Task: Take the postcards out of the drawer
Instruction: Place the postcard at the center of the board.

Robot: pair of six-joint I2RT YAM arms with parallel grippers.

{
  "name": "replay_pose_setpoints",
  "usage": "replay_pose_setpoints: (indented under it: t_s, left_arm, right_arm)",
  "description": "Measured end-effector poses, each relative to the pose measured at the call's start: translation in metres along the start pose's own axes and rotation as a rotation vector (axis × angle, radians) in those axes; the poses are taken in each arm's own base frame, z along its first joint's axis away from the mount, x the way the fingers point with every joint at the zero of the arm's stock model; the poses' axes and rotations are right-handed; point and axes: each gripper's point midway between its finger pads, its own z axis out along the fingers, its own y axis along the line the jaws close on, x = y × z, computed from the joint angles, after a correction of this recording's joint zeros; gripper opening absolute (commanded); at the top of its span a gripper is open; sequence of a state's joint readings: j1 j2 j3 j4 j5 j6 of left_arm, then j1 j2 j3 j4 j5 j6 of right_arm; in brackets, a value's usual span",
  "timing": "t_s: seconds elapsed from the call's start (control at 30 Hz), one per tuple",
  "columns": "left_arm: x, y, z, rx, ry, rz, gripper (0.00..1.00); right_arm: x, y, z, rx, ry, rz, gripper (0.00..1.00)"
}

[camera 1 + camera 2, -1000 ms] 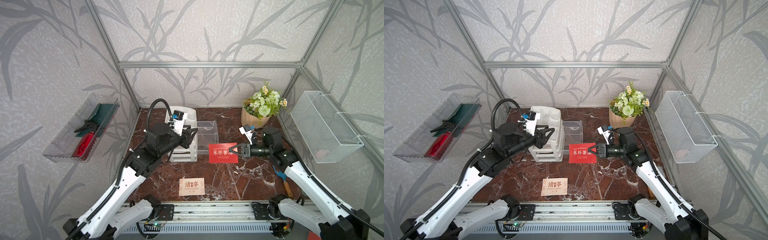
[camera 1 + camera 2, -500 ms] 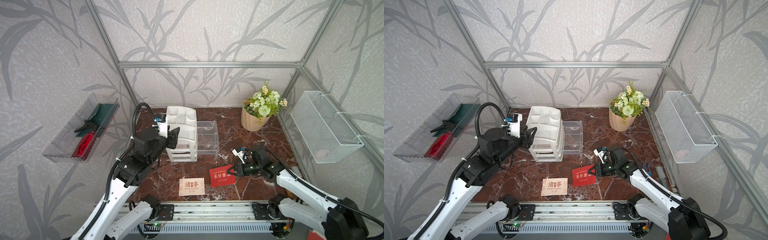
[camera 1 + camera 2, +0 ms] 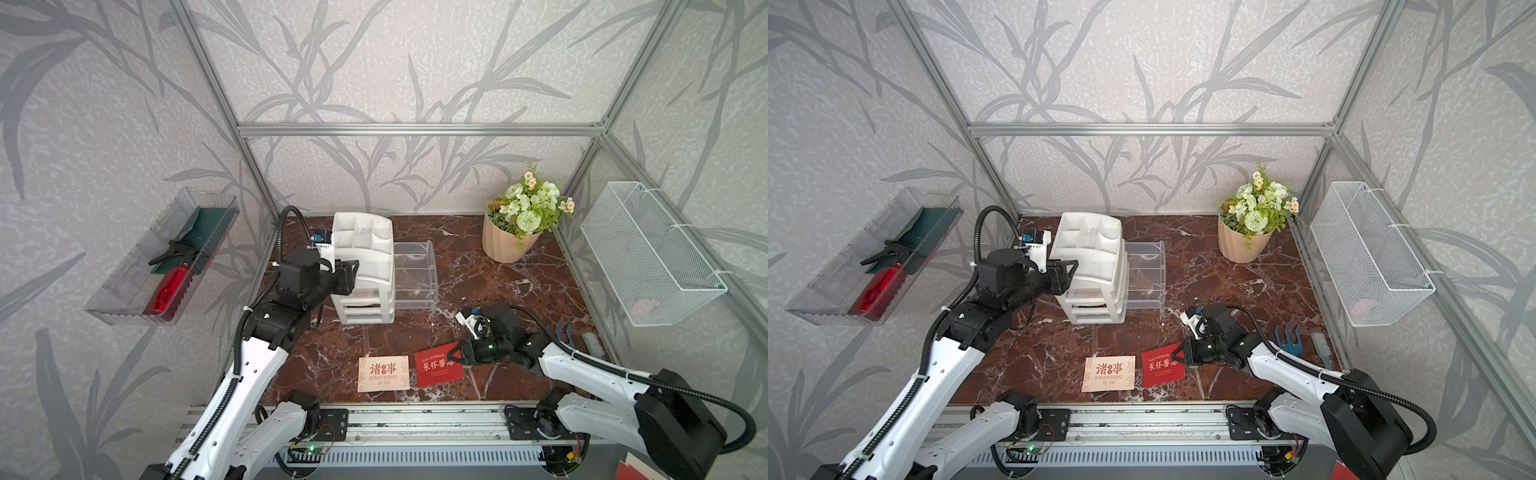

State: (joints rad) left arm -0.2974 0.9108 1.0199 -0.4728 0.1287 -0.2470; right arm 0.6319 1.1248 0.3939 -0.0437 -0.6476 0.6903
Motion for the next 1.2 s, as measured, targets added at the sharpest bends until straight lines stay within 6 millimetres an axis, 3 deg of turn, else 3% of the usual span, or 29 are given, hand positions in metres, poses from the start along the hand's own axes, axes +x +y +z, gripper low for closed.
replay_pose_setpoints:
  t_s: [0.13,0.27,0.9,1.2]
  left_arm:
    - [0.0,0.001,0.001,0.004,0.002,-0.005,0.5]
    - [0.0,0.0,0.003,0.014,0.004,-0.007,0.5]
    - [0.001,0.005,0.008,0.018,0.017,-0.021,0.51]
    - [-0.001,0.008,0.007,0.011,0.013,-0.025,0.51]
  right_arm:
    - [-0.002,-0.003,0.001,0.014,-0.016,-0.001,0.26]
    - [-0.004,-0.006,0.001,0.032,-0.026,0.002,0.32]
    - [0.01,-0.036,-0.004,0.159,-0.03,0.064,0.33]
    - [0.008,-0.046,-0.009,0.215,-0.068,0.07,0.41]
